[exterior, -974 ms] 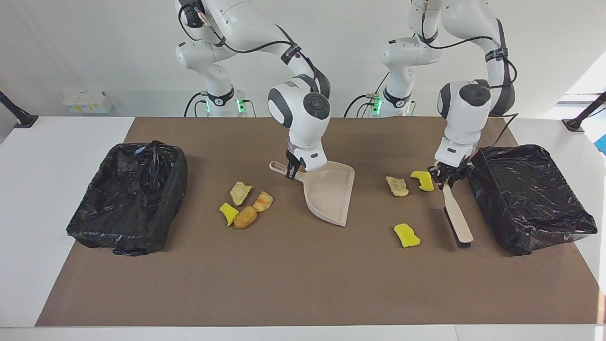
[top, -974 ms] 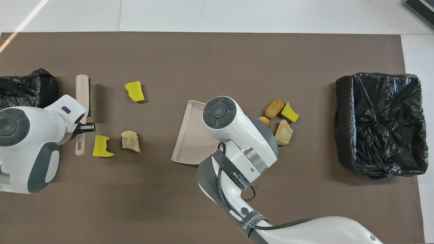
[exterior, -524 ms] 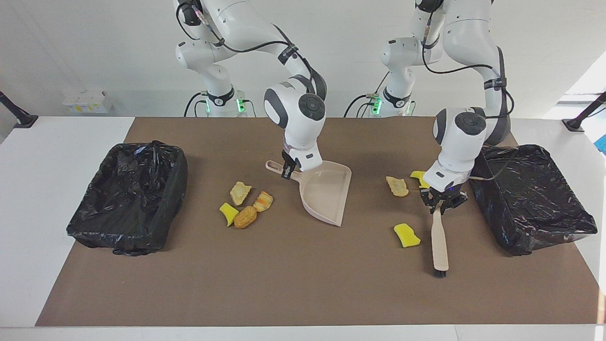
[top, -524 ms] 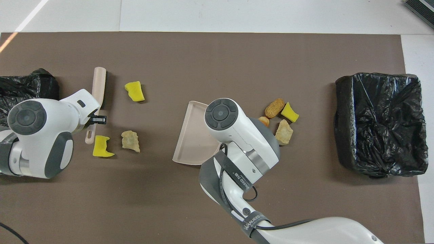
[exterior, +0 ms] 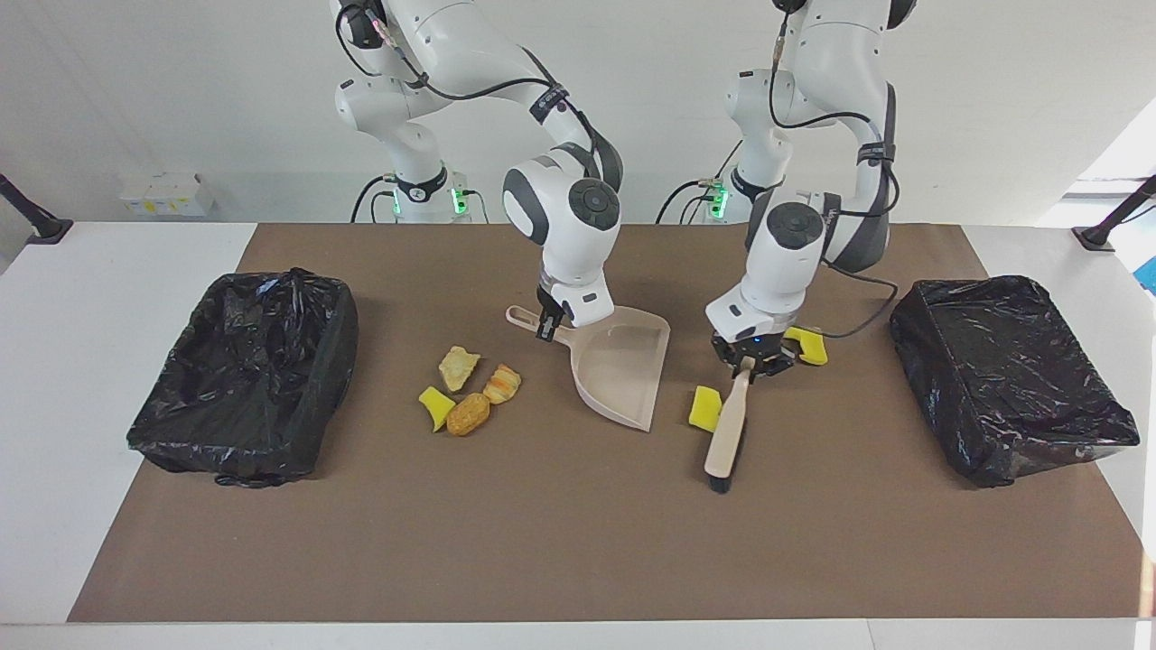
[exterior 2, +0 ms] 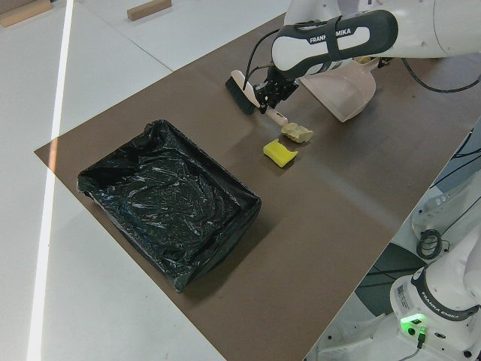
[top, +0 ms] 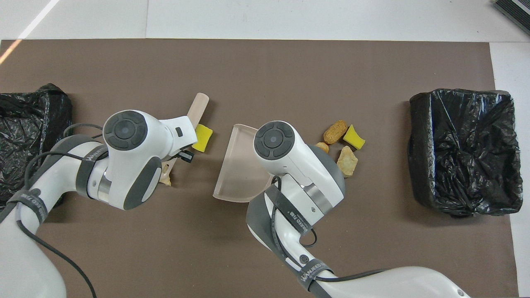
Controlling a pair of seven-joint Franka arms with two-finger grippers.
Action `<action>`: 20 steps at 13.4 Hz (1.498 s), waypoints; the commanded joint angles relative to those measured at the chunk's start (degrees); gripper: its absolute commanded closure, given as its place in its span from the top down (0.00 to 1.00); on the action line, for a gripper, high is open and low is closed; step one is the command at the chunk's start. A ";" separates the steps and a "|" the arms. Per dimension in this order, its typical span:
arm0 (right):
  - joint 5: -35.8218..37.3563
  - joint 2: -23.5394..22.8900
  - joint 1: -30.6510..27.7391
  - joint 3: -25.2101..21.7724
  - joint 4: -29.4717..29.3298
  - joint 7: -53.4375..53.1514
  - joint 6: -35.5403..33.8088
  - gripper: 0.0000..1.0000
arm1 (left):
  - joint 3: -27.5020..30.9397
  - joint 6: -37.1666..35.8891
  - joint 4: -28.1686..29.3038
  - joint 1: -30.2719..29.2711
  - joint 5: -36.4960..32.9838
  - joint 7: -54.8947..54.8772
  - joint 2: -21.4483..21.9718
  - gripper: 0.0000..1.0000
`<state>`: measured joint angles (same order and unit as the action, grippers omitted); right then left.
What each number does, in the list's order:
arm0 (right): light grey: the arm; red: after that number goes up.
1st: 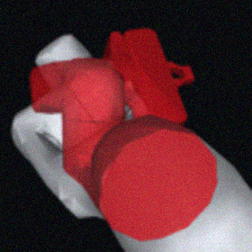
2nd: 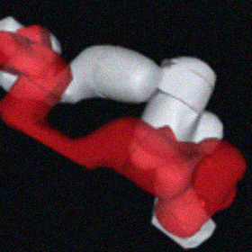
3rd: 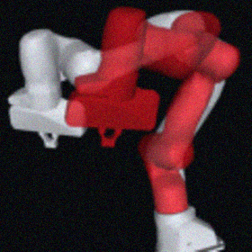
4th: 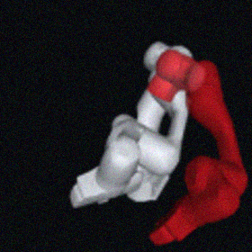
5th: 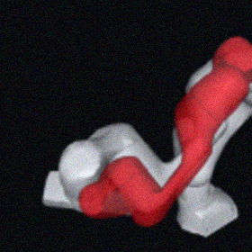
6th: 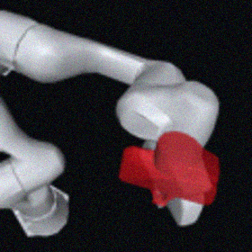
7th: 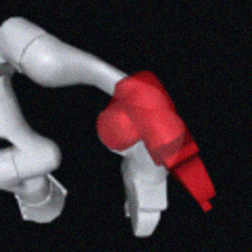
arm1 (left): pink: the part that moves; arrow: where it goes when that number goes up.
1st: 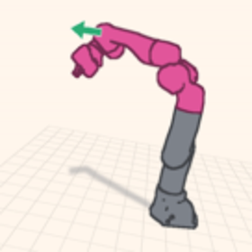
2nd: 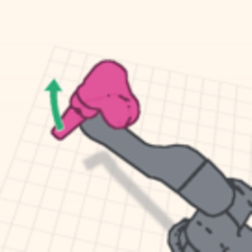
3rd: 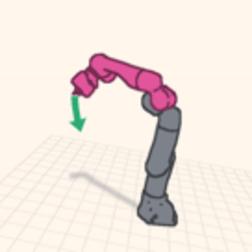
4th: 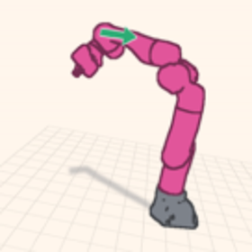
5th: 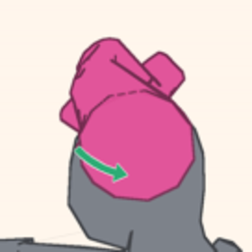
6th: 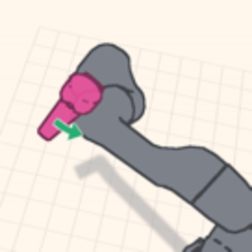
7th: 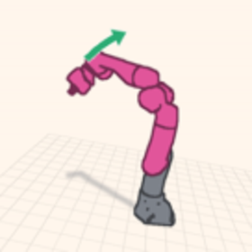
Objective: Sweep and dump trash in bin
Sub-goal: 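Sweep the yellow sponges toward the dustpan with the left gripper's brush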
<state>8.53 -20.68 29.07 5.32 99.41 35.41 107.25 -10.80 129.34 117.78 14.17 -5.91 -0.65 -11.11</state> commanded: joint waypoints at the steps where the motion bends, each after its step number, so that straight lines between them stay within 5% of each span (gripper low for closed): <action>1: -0.26 1.96 -0.68 0.39 2.63 -0.96 1.38 0.00 | 0.78 -1.55 7.88 5.85 3.18 1.00 5.99 0.00; 5: -0.26 2.13 -0.68 0.39 2.72 -1.31 1.29 0.00 | 0.69 -5.74 7.99 7.10 12.22 2.14 9.08 0.00; 10: -0.18 2.13 -0.68 0.39 2.72 -0.96 1.56 0.00 | 0.78 -16.31 8.08 7.10 12.94 19.05 17.24 0.00; 14: 0.88 2.05 -0.77 0.31 2.72 6.94 2.00 0.00 | 1.22 -20.44 9.13 5.18 6.89 31.66 19.63 0.00; 20: 3.33 2.13 -0.86 0.31 4.39 15.03 7.01 0.00 | 1.04 -20.80 19.22 -5.53 -4.18 37.48 26.21 0.00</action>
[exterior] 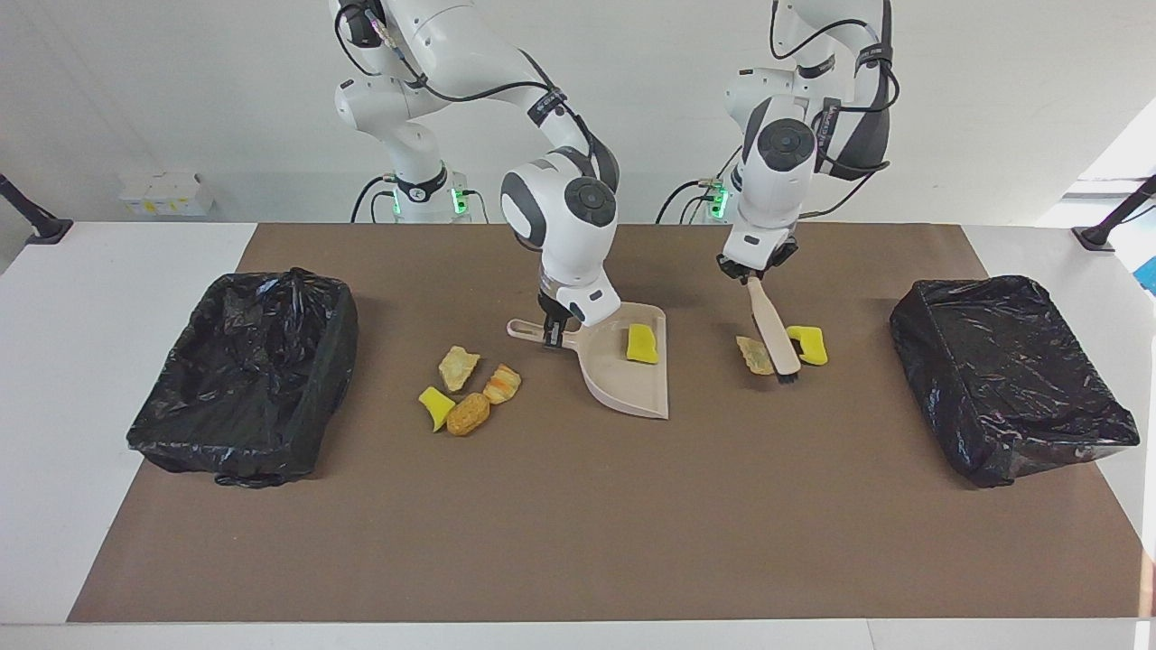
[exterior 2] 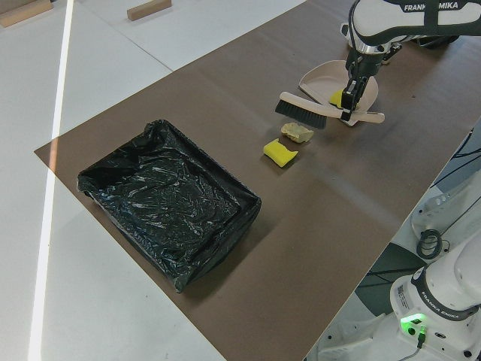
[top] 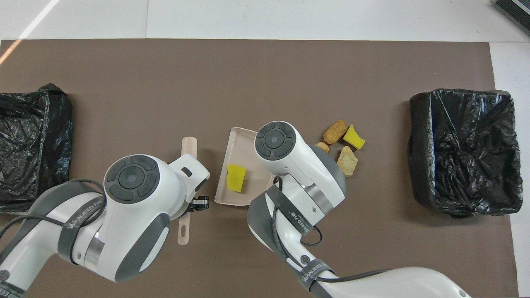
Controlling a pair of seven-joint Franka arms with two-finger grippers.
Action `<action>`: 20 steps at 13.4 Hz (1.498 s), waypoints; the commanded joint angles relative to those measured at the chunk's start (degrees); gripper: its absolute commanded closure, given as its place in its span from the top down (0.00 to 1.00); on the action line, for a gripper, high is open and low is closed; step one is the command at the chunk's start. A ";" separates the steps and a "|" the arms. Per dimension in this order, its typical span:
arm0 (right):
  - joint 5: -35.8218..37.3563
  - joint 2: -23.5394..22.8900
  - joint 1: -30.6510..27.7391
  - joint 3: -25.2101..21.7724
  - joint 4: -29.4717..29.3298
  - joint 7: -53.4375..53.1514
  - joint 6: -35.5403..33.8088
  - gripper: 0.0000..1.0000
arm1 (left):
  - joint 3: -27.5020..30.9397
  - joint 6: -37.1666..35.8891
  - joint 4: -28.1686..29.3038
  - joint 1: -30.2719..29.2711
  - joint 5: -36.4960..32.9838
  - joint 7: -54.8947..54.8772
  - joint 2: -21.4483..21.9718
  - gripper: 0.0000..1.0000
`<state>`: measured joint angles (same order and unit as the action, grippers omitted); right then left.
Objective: Sweep and dump trash in bin
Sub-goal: 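Sweep the tan scraps into the dustpan with the left gripper's brush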
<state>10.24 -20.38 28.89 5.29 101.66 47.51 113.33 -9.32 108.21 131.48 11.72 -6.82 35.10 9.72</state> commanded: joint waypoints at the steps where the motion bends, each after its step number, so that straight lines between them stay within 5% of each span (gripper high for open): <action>1: 1.62 2.10 -0.50 0.34 2.49 2.94 0.67 0.00 | -0.43 0.42 7.62 -5.20 -5.38 1.73 6.96 0.00; 4: 1.62 2.89 -0.32 0.34 4.16 2.59 1.19 0.00 | -0.52 5.49 12.02 -12.67 -6.54 1.64 9.25 0.00; 8: 1.62 2.89 -0.50 0.34 4.25 2.50 1.28 0.00 | -0.52 10.96 18.80 -9.89 -6.54 -0.46 10.41 0.00; 10: 1.62 2.89 -0.50 0.34 4.25 2.50 1.28 0.00 | -0.52 12.45 17.93 -6.46 -5.14 -0.90 9.01 0.00; 13: 1.62 2.89 -0.50 0.34 4.25 2.41 1.19 0.00 | -0.61 15.36 11.10 -2.15 -1.36 -0.20 0.49 0.00; 18: 1.54 2.72 -0.59 0.34 4.16 1.89 1.89 0.00 | -0.70 22.82 8.35 6.63 7.68 -1.52 -2.51 0.00; 20: 1.54 2.80 -0.59 0.34 4.25 1.71 2.07 0.00 | -0.70 23.36 5.20 12.77 8.31 -0.56 -6.98 0.00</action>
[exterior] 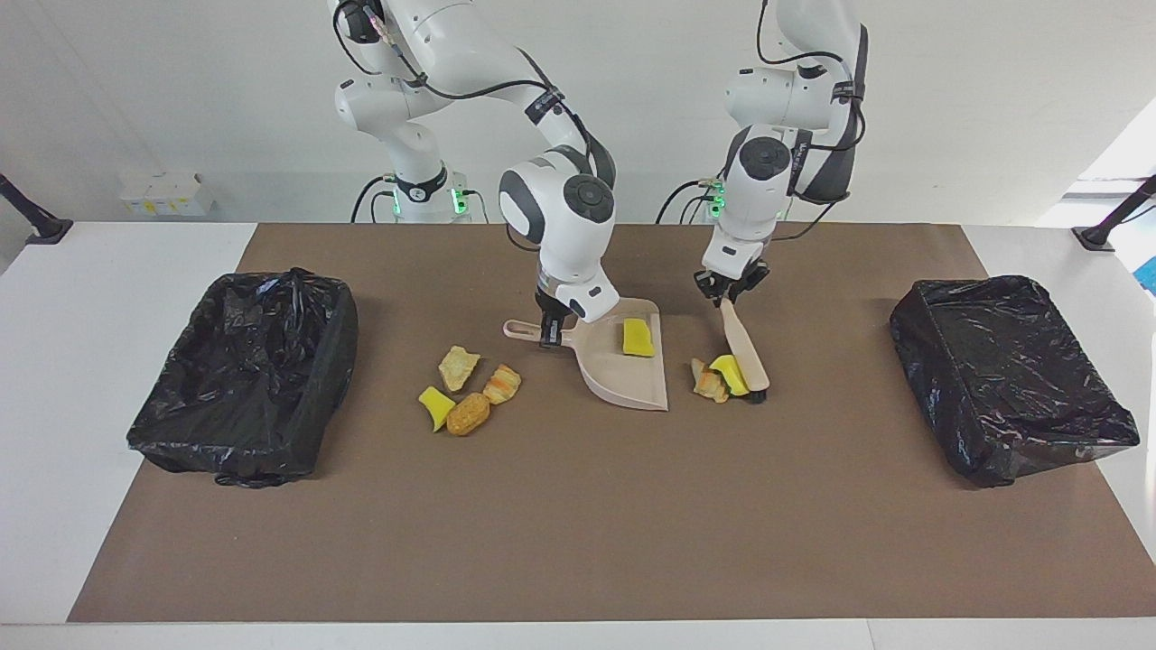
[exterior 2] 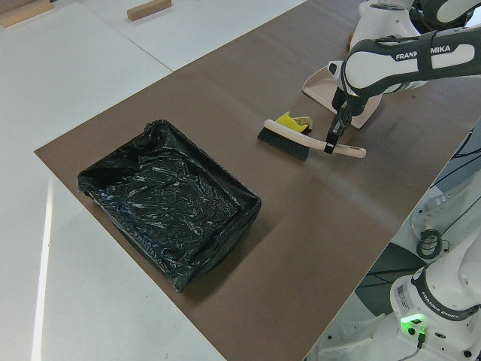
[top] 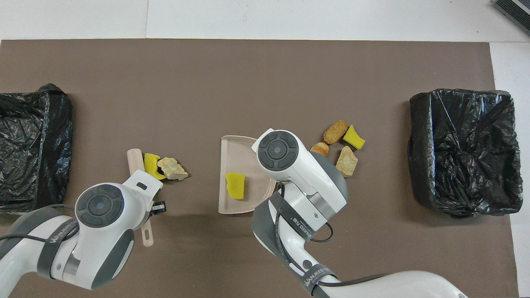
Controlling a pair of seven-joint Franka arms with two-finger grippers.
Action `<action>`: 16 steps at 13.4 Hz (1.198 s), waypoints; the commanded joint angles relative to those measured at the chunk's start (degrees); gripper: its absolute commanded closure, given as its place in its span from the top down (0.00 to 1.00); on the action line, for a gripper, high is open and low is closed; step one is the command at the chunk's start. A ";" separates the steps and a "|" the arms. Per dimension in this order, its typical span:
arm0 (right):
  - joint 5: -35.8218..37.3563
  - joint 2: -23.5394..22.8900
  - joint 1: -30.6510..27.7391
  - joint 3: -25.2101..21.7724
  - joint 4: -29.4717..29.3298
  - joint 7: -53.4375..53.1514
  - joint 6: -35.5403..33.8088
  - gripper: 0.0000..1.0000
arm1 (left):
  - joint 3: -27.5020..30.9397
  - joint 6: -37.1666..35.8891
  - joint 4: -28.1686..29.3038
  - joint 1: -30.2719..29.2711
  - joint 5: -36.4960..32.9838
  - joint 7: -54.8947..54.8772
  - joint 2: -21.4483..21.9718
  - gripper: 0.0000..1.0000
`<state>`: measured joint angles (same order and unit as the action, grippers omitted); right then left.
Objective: Sweep and dump trash in bin
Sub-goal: 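Sweep the tan scraps into the dustpan with the left gripper's brush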
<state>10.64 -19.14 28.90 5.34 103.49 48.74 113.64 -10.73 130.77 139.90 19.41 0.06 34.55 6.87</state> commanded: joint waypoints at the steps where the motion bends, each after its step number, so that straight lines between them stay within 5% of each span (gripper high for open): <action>1: 1.14 1.56 -0.60 0.28 2.42 0.48 1.76 0.00 | 0.62 1.76 -4.01 5.72 1.69 -0.09 -4.67 0.00; 9: 1.05 1.56 -0.60 0.28 2.42 -0.23 1.94 0.00 | 0.35 3.53 -8.31 15.83 4.86 -0.89 -5.37 0.00; 16: 1.05 1.48 -0.78 0.28 2.42 -0.23 1.85 0.00 | 1.06 -4.91 -12.80 10.40 4.16 2.46 -5.29 0.00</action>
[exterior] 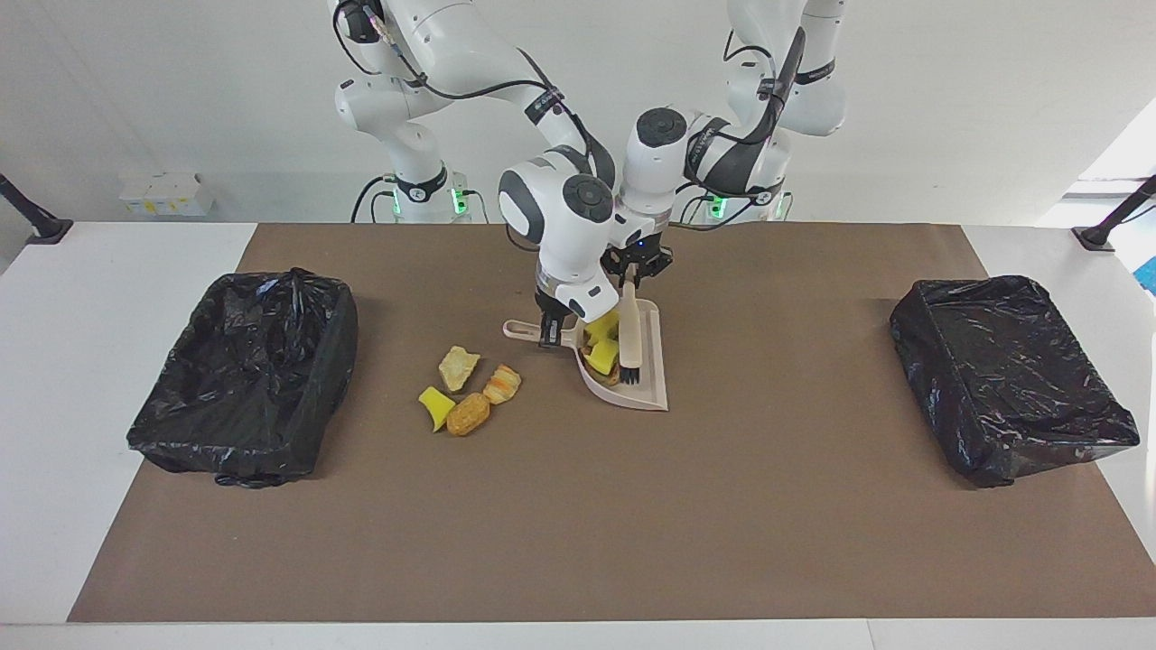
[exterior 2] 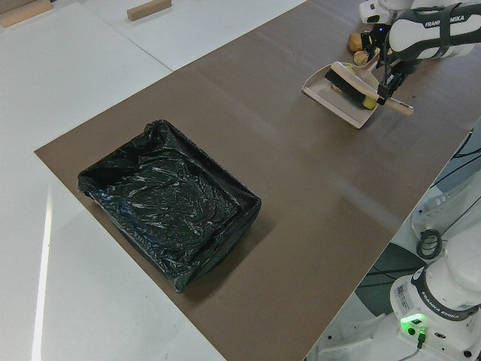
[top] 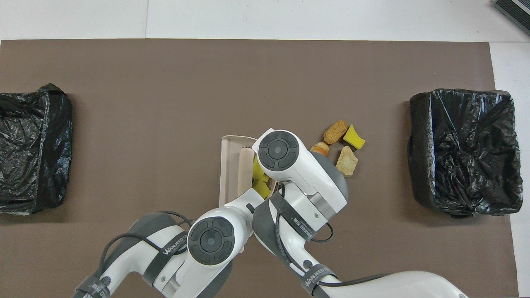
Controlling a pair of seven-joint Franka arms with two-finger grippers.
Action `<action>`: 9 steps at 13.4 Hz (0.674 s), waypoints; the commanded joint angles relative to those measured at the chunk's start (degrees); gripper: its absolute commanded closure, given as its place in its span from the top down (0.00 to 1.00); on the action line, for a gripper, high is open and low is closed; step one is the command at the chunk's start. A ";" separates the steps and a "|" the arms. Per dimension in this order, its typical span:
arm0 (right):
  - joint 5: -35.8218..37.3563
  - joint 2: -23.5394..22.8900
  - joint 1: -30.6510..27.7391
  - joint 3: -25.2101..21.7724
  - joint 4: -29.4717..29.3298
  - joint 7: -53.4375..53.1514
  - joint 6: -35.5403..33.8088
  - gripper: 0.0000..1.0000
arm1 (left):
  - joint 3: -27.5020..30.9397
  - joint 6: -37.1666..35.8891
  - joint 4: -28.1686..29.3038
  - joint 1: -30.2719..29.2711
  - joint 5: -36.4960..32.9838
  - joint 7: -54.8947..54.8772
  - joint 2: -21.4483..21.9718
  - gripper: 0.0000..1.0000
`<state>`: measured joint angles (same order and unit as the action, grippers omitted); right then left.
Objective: Sweep and dump trash in bin
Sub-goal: 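Sweep the tan scraps into the dustpan with the left gripper's brush, then carry the dustpan to the bin with the right gripper and tip it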
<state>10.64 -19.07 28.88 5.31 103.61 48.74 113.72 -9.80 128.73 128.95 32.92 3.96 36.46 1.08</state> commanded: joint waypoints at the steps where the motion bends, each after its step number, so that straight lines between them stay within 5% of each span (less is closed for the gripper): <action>1: 0.88 1.40 -0.93 0.31 2.13 -0.31 1.25 0.00 | 0.22 -3.91 -2.38 -3.91 0.17 0.54 0.51 0.00; 7: 0.26 2.53 -2.69 -0.12 0.81 -4.27 -1.72 0.00 | 0.48 -10.93 -4.58 -10.77 -1.15 -0.51 3.92 0.00; 9: -1.31 6.39 -8.38 0.22 0.19 -1.39 -5.86 0.00 | 0.57 -13.40 -4.94 -11.30 -1.15 -0.52 5.51 0.00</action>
<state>10.52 -17.44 25.37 4.86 103.26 45.15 111.11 -8.94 118.47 124.20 22.25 3.63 36.09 3.91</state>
